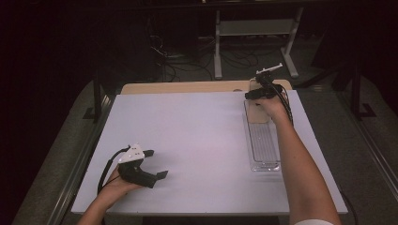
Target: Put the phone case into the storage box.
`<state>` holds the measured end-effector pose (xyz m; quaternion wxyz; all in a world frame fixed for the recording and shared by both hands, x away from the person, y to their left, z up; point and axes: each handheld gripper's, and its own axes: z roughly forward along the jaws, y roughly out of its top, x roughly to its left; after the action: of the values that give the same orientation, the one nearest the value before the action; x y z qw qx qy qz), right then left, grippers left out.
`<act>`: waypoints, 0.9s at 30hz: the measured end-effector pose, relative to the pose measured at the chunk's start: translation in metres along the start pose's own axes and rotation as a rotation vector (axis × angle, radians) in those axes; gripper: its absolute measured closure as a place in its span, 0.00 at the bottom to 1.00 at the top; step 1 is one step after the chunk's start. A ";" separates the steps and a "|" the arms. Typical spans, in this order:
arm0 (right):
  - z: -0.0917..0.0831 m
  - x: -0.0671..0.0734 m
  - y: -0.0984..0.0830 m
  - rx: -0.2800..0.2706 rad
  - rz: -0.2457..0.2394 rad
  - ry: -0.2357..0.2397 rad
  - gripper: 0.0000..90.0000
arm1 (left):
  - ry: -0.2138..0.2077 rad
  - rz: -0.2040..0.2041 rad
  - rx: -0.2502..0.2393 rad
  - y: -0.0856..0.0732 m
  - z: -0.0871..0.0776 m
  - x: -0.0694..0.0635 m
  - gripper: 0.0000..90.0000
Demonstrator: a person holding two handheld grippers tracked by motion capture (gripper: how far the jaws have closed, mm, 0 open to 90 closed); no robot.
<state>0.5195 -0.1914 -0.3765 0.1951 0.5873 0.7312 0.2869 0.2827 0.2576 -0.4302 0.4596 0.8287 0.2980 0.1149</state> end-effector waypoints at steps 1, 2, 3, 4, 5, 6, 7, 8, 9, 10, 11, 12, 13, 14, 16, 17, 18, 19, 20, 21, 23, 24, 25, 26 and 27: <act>0.000 0.000 0.000 0.000 0.004 -0.002 0.10 | 0.000 0.000 0.002 0.000 0.000 0.000 0.02; 0.001 0.000 0.000 0.003 0.006 0.002 0.10 | 0.000 -0.001 0.001 0.000 0.000 0.000 0.02; 0.002 0.000 0.000 0.004 0.004 0.005 0.10 | -0.002 -0.001 0.001 0.000 0.000 0.000 0.02; 0.002 0.000 -0.001 0.006 0.001 0.010 0.10 | -0.002 -0.002 0.000 0.000 0.000 0.000 0.02; 0.002 0.001 -0.001 0.012 0.008 0.015 0.10 | -0.001 0.000 0.002 0.000 0.000 0.000 0.02; 0.002 0.001 -0.001 0.010 0.005 0.011 0.10 | -0.002 -0.001 0.001 0.000 0.000 0.000 0.02; 0.002 0.001 -0.001 0.009 0.002 0.011 0.10 | -0.001 -0.002 0.001 0.000 0.000 0.000 0.02; 0.002 0.001 0.000 0.009 0.002 0.011 0.10 | -0.001 0.001 0.003 0.000 0.000 0.000 0.02; 0.002 0.001 0.000 0.009 0.003 0.012 0.10 | -0.001 0.000 0.002 0.000 0.000 0.000 0.02; 0.003 0.001 -0.001 0.008 0.005 0.012 0.10 | -0.003 -0.003 0.000 0.000 0.000 -0.001 0.02; 0.003 0.001 -0.001 0.007 0.006 0.012 0.10 | -0.004 -0.008 0.001 0.000 0.000 -0.001 0.02; 0.003 0.001 -0.001 0.007 0.006 0.012 0.10 | -0.004 -0.012 -0.002 0.000 0.001 -0.001 0.02; 0.003 0.001 -0.001 0.008 0.007 0.013 0.10 | -0.004 -0.011 -0.001 0.000 0.001 -0.001 0.02; 0.004 0.001 -0.001 0.005 0.002 0.013 0.10 | -0.005 -0.007 -0.002 0.000 0.000 -0.001 0.02; 0.004 0.001 -0.001 0.004 0.004 0.017 0.10 | -0.004 0.019 0.002 0.001 0.000 0.001 0.02; 0.004 0.001 -0.001 0.005 0.010 0.015 0.10 | -0.004 0.013 0.002 0.000 0.000 0.000 0.02; 0.005 0.001 -0.001 0.005 0.010 0.019 0.10 | -0.004 0.010 0.002 0.000 0.000 0.000 0.02; 0.005 0.001 -0.001 0.004 0.006 0.021 0.10 | -0.005 0.006 0.000 0.000 0.000 0.000 0.02; 0.005 0.002 -0.001 0.011 0.015 0.024 0.10 | -0.006 0.007 0.001 0.000 0.000 0.000 0.02; 0.006 0.003 -0.001 0.013 0.018 0.025 0.10 | -0.006 0.006 0.000 0.000 0.000 0.000 0.02; 0.006 0.003 -0.001 0.014 0.019 0.022 0.10 | -0.007 0.006 -0.001 0.000 0.000 0.000 0.02; 0.006 0.003 -0.001 0.014 0.019 0.022 0.10 | -0.008 0.004 0.000 0.000 0.000 0.000 0.02; 0.007 0.003 -0.001 0.013 0.015 0.020 0.10 | -0.009 0.005 0.002 0.000 0.000 0.000 0.02; 0.007 0.002 -0.001 0.013 0.017 0.021 0.10 | -0.009 0.006 0.005 0.000 0.000 0.000 0.02; 0.007 0.003 -0.001 0.014 0.020 0.024 0.10 | -0.010 0.004 0.003 -0.001 0.001 0.000 0.02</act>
<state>0.5220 -0.1879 -0.3823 0.1794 0.5925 0.7295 0.2908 0.2829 0.2573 -0.4311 0.4594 0.8307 0.2941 0.1112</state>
